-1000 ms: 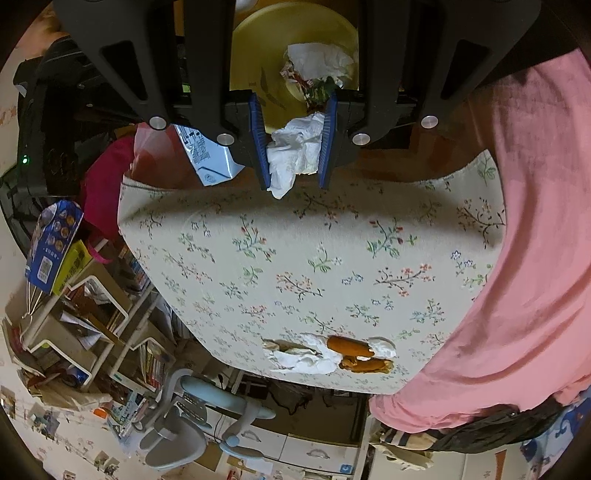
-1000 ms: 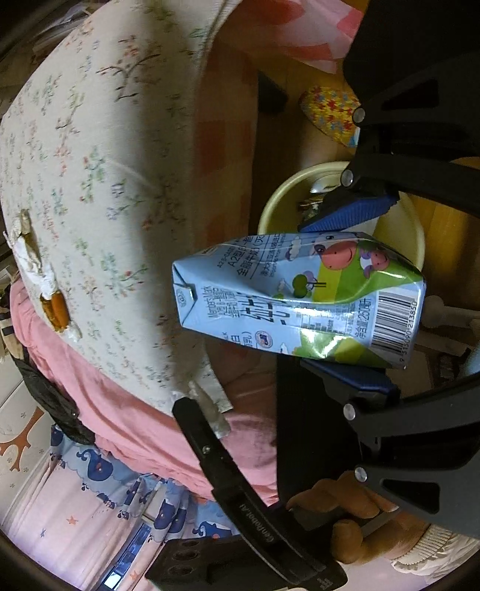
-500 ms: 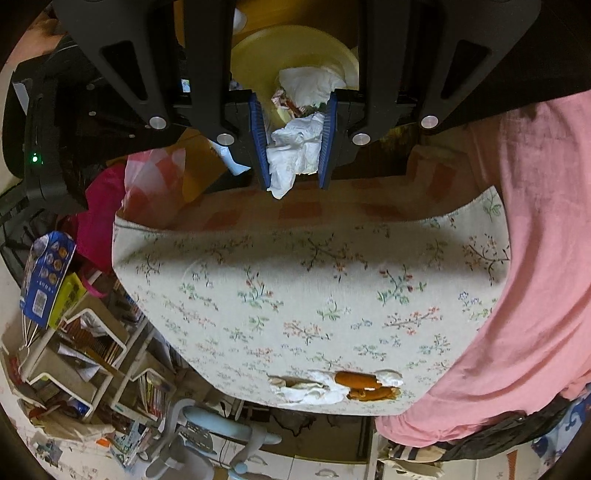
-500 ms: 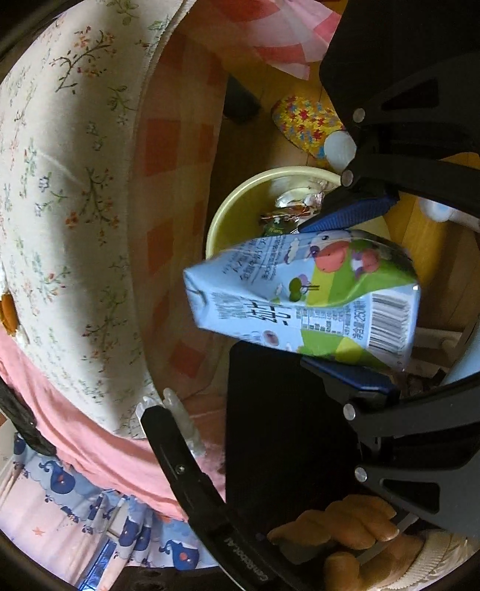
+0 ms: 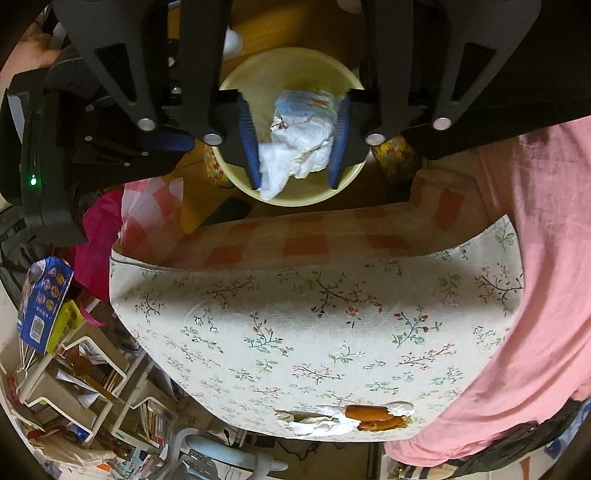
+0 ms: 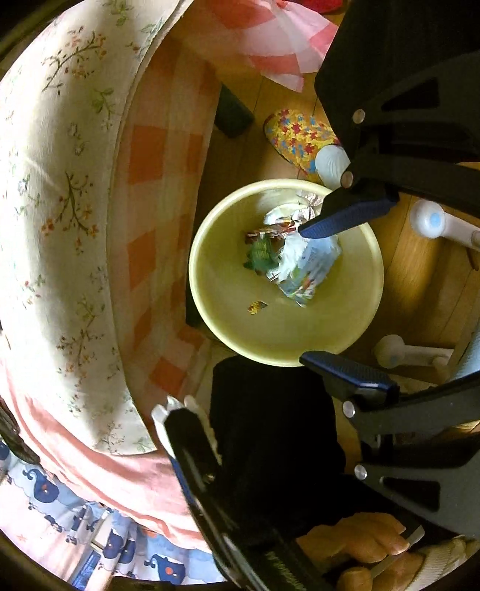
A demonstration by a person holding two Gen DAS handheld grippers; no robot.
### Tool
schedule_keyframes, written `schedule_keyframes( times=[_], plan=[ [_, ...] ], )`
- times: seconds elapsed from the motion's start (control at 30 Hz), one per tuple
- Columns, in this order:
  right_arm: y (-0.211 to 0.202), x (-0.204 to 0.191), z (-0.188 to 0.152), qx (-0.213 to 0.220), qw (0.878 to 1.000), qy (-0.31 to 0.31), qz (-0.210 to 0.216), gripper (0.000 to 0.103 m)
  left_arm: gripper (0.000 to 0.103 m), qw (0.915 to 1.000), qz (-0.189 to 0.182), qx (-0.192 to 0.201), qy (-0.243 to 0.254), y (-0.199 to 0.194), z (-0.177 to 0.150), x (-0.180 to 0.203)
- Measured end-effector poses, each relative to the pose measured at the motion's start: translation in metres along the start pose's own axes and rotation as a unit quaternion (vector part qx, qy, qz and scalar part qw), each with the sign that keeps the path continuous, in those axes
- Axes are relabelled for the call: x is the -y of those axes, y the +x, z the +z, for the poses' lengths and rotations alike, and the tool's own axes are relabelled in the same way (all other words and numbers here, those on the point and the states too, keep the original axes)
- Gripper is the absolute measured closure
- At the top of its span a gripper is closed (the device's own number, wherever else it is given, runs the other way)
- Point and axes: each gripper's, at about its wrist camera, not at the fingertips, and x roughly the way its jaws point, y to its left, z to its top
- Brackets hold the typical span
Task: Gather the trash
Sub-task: 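Open the right tool to drop the carton while the left tool drops the tissue, then move both tools back over the table toward the tissues and food pieces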
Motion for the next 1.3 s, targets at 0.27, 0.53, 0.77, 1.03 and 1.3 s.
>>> schedule_keyframes(
  times=[0.27, 0.53, 0.77, 1.03, 1.3],
  plan=[
    [-0.007, 0.005, 0.0, 0.023, 1.0, 0.019, 0.004, 0.038, 0.051, 0.9997, -0.003, 0.015, -0.019, -0.007, 0.002, -0.005],
    [-0.008, 0.006, 0.001, 0.029, 0.999, 0.02, 0.006, 0.036, 0.048, 0.9989, -0.001, 0.028, -0.037, -0.011, 0.004, -0.011],
    [-0.008, 0.005, 0.002, 0.029, 0.999, 0.02, 0.007, 0.036, 0.047, 0.9986, 0.002, 0.032, -0.042, -0.011, 0.005, -0.013],
    [-0.008, 0.0, 0.003, 0.033, 0.999, 0.017, 0.009, 0.036, 0.047, 0.9974, 0.004, 0.042, -0.058, -0.014, 0.006, -0.02],
    [-0.03, -0.005, 0.01, 0.093, 0.996, 0.001, 0.005, 0.036, 0.044, 0.9896, 0.025, 0.112, -0.087, -0.043, 0.022, -0.034]
  ],
)
